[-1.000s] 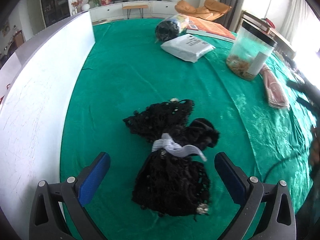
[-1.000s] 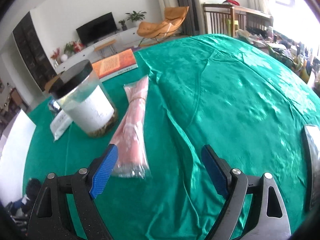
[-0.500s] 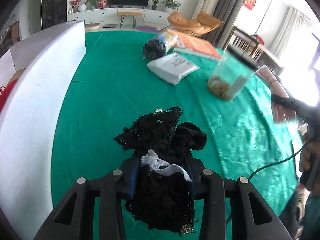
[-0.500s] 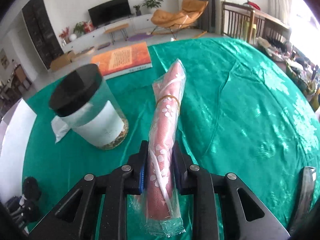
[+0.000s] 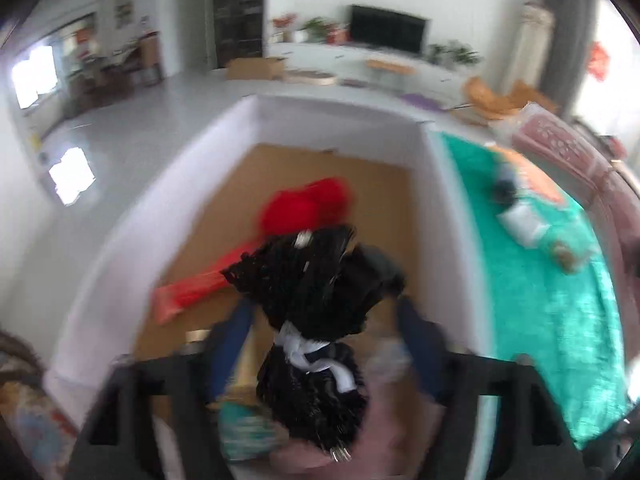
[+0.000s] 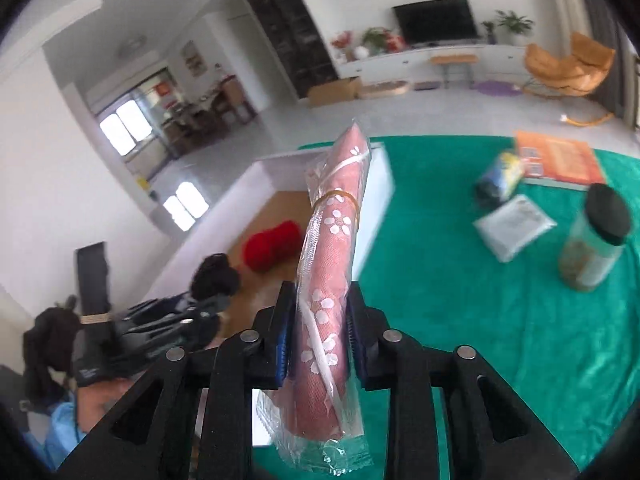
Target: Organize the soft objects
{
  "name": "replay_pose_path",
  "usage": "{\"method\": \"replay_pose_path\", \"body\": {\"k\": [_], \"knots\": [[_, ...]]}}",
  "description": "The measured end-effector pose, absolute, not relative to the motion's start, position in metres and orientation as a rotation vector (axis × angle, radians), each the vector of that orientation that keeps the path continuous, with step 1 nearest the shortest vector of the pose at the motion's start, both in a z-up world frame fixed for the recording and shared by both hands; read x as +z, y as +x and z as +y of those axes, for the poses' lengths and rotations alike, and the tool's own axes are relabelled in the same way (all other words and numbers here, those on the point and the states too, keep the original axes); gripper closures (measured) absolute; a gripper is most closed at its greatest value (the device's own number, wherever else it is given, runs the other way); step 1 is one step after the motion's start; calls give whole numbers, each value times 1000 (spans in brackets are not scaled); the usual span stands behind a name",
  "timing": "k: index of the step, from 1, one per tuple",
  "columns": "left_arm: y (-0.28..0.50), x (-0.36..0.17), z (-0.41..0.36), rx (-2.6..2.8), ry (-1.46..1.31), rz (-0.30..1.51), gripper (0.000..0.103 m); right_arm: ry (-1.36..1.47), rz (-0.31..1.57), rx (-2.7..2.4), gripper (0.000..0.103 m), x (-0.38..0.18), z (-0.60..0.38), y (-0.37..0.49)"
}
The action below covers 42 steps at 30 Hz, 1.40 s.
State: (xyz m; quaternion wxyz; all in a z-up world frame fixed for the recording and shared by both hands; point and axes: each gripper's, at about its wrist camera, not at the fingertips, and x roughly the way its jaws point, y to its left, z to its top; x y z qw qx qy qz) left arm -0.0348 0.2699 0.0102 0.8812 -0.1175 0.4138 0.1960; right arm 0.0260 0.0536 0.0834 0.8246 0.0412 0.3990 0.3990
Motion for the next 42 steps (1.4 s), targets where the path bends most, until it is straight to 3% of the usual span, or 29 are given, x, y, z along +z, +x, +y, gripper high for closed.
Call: {"method": "replay_pose_path", "body": {"k": [2,8,16,24,34,42], "knots": [[-47,7,287,473,-267,837,9,123,861,950,17,75,83,17],[-51,20,285,479,-360,705,9,-22,793,787,19,20,57,4],[-8,39,147,91,-241,718,9,-105,718,260,19,-55,-75,23],[33,-2,35,-90,-45,856,8,-150,710,99,19,-57,-107,41],[72,-33,25,-95,29,990,8,-126,752,59,19,-64,-123,40],[175,-18,9,-204,245,972,8,-73,797,65,19,-69,-132,45]]}}
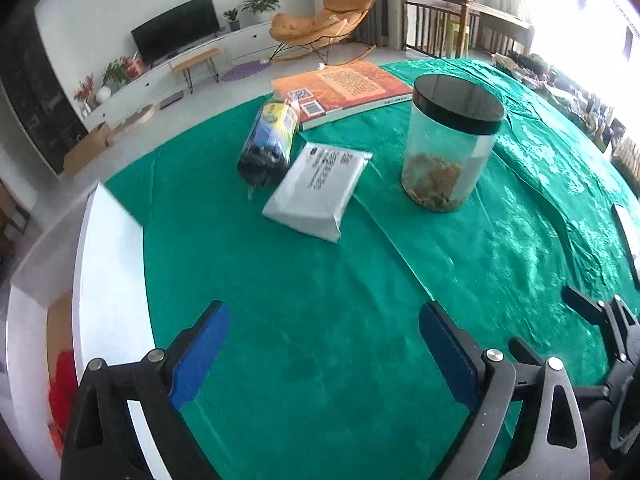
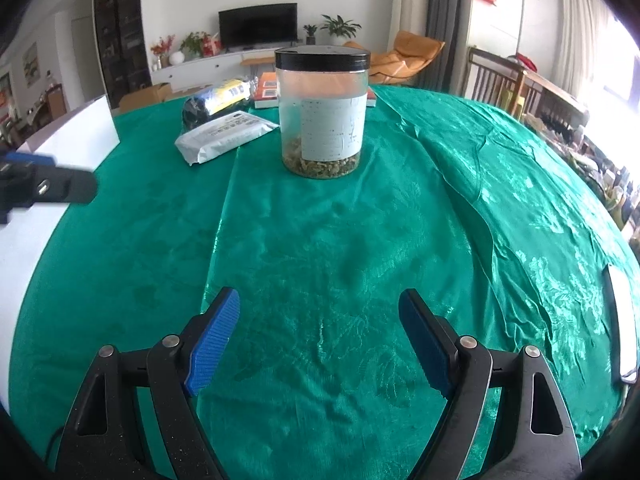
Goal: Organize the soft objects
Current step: 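Grasp the white cleaning-wipes packet with the left tool and lift it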
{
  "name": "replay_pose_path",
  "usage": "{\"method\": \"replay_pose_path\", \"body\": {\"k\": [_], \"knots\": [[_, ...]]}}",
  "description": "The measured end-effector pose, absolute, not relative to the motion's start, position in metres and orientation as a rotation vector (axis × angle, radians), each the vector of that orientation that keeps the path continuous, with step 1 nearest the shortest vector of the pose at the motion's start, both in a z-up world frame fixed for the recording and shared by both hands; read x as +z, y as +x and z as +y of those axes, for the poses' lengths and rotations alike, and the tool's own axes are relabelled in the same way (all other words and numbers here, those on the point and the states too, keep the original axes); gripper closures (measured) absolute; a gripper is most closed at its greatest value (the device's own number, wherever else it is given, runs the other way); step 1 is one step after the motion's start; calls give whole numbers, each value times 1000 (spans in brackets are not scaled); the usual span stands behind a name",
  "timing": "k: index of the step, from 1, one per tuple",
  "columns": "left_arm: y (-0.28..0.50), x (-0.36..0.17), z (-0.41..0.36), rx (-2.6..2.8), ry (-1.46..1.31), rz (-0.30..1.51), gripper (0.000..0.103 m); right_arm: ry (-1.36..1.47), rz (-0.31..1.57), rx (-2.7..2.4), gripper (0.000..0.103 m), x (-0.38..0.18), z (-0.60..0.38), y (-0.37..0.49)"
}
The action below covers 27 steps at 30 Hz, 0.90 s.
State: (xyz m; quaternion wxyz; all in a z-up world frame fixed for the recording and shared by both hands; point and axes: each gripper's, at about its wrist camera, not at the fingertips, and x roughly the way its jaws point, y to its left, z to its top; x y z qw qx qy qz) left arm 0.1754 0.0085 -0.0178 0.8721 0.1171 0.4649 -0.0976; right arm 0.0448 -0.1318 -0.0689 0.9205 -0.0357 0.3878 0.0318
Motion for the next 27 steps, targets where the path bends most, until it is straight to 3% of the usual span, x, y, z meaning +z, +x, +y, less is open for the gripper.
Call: {"method": "replay_pose_path", "body": {"k": [8,16,17,20,27], "knots": [[279,-63,2,-202,280,1029,8,-8,824,84,19,-71,-139,47],[319,-93,-1,-176,215,1041,6,51,854,104,19,-75,-144,51],[318,-93,2,-180,188,1033,18,60,855,103,19,-75,-146,51],[299,-89,4,-171,192,1001,28,85,846,89,19,-73,-151,50],[185,-86,-2,-273,289,1115,29,155,802,27,19,-63,-171,46]]}}
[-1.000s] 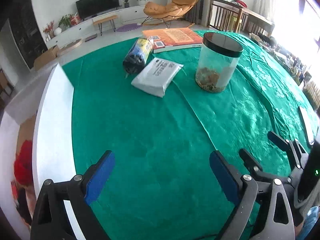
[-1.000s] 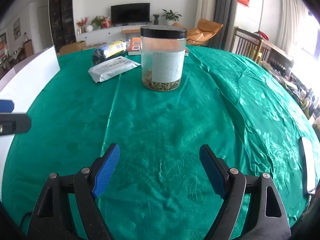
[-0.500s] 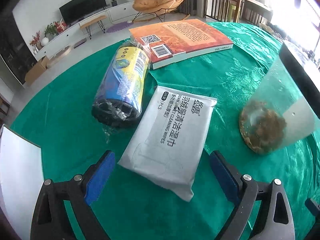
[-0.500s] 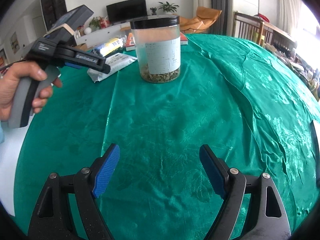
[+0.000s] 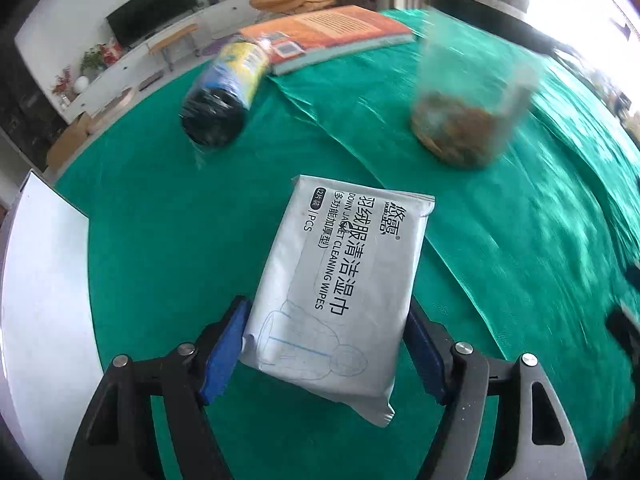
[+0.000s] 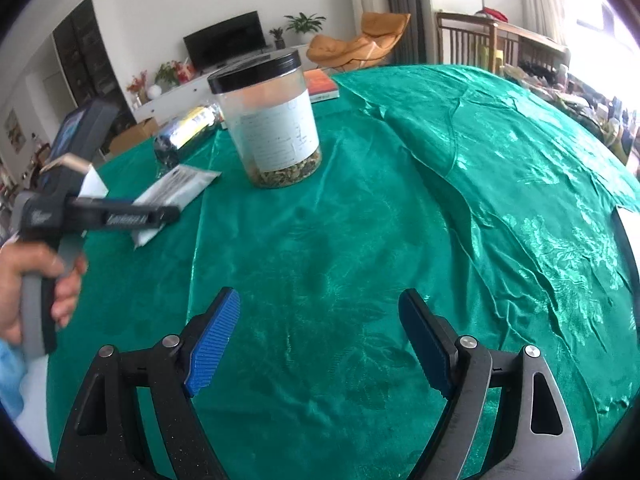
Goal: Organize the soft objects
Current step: 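Grasp the white cleaning-wipes packet with the left tool and lift it, then set the wipes packet down beside the jar and open the left tool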
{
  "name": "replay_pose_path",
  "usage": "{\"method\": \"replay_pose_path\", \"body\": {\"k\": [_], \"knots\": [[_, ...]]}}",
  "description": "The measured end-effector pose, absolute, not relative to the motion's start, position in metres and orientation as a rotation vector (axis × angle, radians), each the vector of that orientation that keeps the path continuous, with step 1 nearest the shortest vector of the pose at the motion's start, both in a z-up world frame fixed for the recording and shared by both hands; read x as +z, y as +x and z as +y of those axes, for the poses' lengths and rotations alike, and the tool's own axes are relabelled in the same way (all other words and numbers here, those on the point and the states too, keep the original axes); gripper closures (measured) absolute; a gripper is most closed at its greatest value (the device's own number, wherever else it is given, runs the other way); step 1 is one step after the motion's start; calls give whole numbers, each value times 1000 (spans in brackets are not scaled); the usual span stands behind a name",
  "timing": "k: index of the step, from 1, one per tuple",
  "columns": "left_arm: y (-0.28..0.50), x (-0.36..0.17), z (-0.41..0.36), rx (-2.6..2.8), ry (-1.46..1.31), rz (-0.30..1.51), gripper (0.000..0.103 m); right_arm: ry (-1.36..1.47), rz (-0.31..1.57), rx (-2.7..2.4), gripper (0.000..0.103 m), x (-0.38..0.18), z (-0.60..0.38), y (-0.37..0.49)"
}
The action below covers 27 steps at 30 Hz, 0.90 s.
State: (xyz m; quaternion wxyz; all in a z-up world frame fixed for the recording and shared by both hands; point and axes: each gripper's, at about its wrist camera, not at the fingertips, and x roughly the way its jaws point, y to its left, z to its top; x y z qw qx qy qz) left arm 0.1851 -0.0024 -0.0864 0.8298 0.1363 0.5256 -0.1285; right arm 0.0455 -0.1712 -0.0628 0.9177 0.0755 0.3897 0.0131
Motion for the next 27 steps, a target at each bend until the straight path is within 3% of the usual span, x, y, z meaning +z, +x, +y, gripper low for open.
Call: {"method": "replay_pose_path", "body": {"k": [5,13,14,17,27], "knots": [[131,-89,-40,-402,352,1131,29,187,724,-26,19,-49,-184,37],[186,-87,-116,-453,110,1041,32,251,525,-199,19,-23,-219,5],[186,-86,-123,-450,81,1039,31,264,507,-215,19,-21,-223,4],[177,-86,-126,-424,49,1044,5,258,482,-246,19,-17,-226,2],[136,-58,-17,-259,94,995,3,328,581,-184,19,-33,-234,13]]}}
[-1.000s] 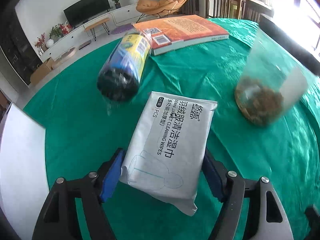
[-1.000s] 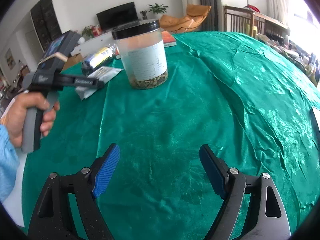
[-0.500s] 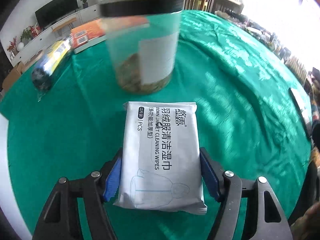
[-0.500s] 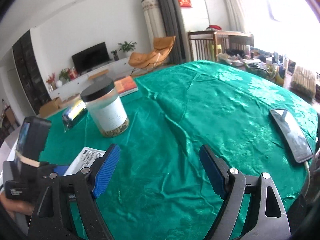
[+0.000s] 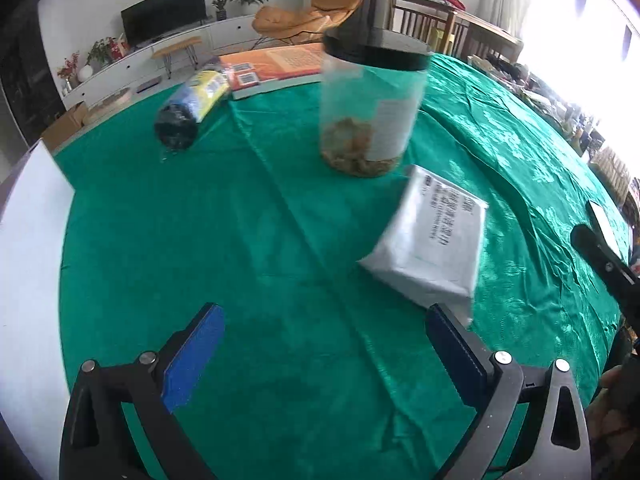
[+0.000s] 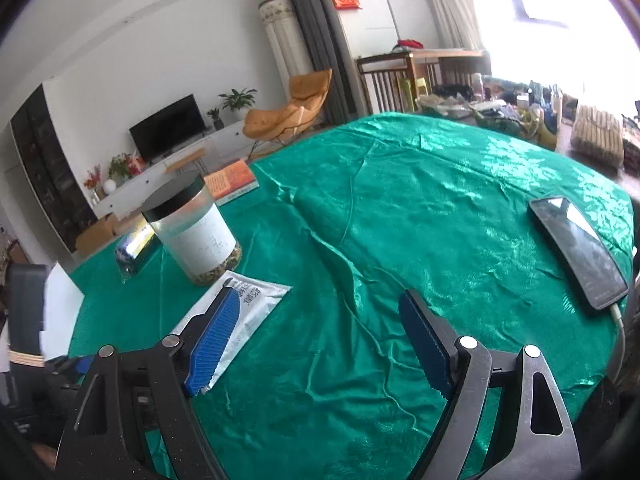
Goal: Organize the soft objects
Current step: 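Set the wipes packet down beside the jar and open the left tool, then grasp the blue roll of trash bags with the left tool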
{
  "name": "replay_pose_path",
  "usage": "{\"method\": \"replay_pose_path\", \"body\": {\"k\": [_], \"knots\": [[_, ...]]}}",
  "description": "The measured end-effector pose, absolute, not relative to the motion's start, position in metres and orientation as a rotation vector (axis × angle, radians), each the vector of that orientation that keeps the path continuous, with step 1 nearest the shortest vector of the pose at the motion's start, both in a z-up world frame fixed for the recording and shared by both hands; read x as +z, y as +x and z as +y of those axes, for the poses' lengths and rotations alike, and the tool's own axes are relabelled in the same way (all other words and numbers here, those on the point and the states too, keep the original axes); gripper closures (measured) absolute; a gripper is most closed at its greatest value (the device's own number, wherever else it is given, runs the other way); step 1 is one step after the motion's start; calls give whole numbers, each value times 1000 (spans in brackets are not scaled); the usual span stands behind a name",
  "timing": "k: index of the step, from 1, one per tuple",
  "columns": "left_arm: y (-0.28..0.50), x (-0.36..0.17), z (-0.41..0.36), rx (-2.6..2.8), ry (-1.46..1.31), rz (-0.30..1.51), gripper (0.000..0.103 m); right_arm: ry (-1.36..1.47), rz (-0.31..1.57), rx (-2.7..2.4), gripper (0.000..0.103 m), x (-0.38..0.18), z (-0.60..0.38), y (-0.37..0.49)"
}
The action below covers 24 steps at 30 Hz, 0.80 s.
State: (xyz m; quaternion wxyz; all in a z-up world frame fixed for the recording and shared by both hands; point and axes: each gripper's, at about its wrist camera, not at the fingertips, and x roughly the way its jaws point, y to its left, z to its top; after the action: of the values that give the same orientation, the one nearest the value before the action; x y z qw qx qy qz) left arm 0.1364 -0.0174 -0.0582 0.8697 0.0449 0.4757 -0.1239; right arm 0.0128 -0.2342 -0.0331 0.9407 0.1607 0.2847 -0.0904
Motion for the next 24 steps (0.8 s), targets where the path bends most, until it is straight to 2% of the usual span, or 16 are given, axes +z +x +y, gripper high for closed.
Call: {"method": "replay_pose_path", "body": {"k": [6,11,14,16,19,24], "knots": [[160,-41,55,-145,28,972,3,357,781,-35,19,-66,-217,36],[182,-37,78,-97,-2,954,3,90,855,161,19,-71,-148,49],[198,-40,75,-88,21,954,3,-92,914,79,19,-85,-135,74],[208,-43,74,-79,40,960,3,45,886,7,21,-81,-169,93],[226,-47,71,-80,52,970,3,79,799,-203,21,-69,-215,109],[271,-44,52,-90,146,948,3,215,833,-155,19,-75,-248,93]]}}
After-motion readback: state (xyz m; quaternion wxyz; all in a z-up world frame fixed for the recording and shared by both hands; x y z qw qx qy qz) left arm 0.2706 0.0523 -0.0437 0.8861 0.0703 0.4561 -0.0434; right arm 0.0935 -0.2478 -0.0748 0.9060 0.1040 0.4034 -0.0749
